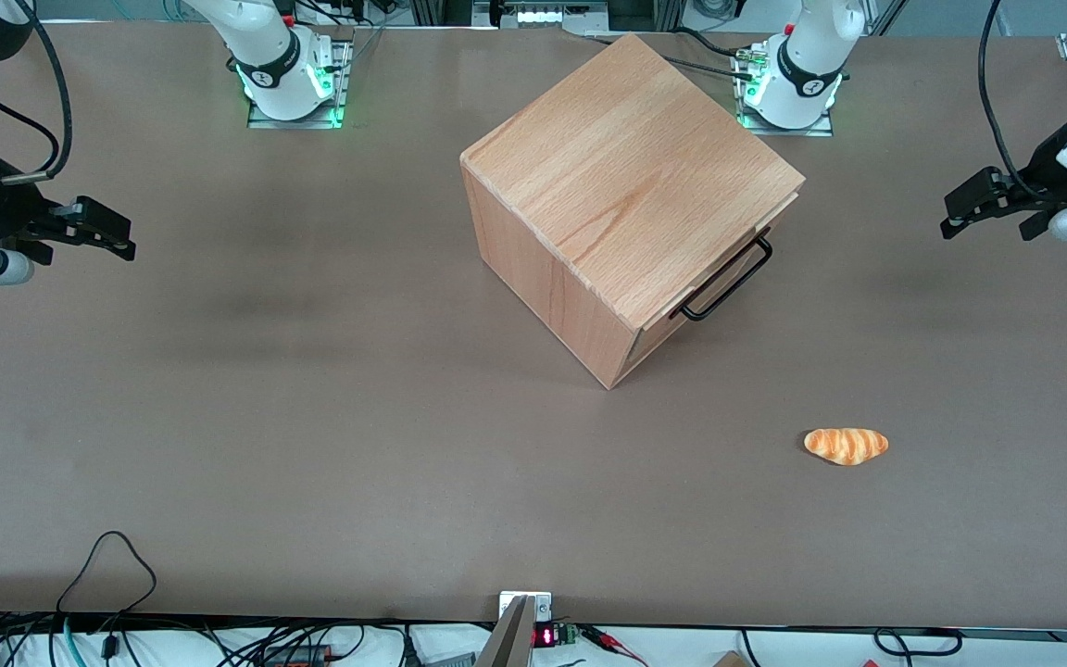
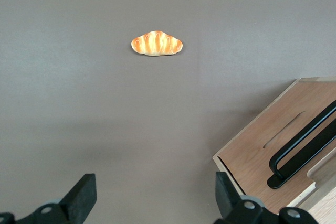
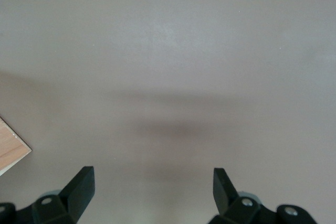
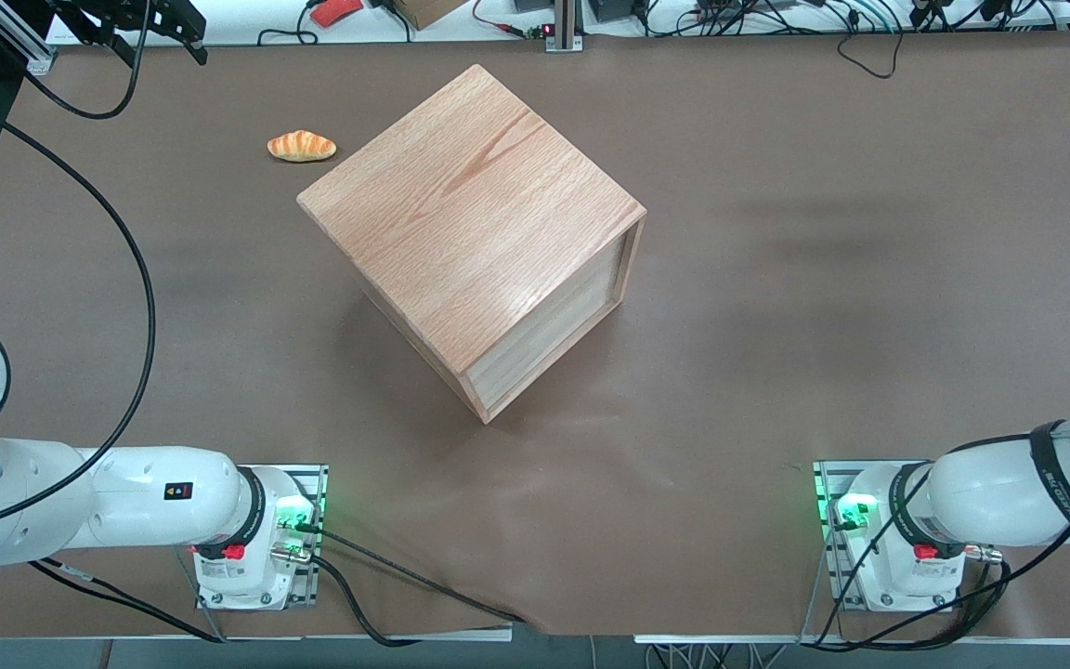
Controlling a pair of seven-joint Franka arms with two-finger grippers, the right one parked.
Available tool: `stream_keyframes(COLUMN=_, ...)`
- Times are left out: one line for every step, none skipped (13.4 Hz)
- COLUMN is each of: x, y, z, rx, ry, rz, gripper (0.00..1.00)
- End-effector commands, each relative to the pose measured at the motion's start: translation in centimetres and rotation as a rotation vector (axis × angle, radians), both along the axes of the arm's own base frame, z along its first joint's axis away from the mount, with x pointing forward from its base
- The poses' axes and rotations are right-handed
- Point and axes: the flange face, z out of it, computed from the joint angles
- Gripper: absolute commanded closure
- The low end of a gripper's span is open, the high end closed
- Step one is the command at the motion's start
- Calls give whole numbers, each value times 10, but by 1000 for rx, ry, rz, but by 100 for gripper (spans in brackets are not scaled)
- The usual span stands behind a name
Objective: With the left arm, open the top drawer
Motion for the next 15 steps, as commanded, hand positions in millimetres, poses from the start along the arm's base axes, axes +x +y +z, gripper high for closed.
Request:
stream_keyframes(x=-1, y=3, z=8, rx=27, ry=-11, rz=-7, gripper=0)
stream_keyframes(x=1, y=4, z=7, rx=27, ry=-11, rz=-7, gripper=0)
stream_keyframes(x=2, y=3, z=8, rx=27, ry=-14, rz=-7, gripper=0)
stream_keyframes(x=2, y=3, z=7, rx=27, ry=-13, rz=-7, gripper=0)
stream_keyframes(x=2, y=3, z=7, rx=27, ry=-13, rz=-7, gripper=0)
stream_keyframes(x=2, y=3, z=7, rx=27, ry=-13, rz=-7, gripper=0)
stream_keyframes(x=2, y=3, z=7, rx=27, ry=-13, rz=-7, gripper=0)
stream_keyframes(x=3, y=4, z=5, rx=27, ry=-8, rz=-7, gripper=0)
stream_keyframes(x=5, y=5, z=3, rx=26, ry=-5, rz=-7, gripper=0)
stream_keyframes(x=5, y=6, z=2, rx=26, ry=-4, rz=-6, gripper=0)
stream_keyframes(x=6, y=5, z=0, rx=26, ry=1, rz=-7, gripper=0)
stream_keyframes(x=8, y=4, z=-3, rx=26, ry=4, rz=-7, gripper=0)
stream_keyframes(x=9, y=3, z=-3, rx=26, ry=5, rz=-9, gripper=0)
stream_keyframes(x=12, y=1, z=-6, rx=26, ry=11, rz=-15, gripper=0)
stream_keyframes(x=13, y=-1, z=-5, rx=29, ry=7, rz=-30, gripper=0)
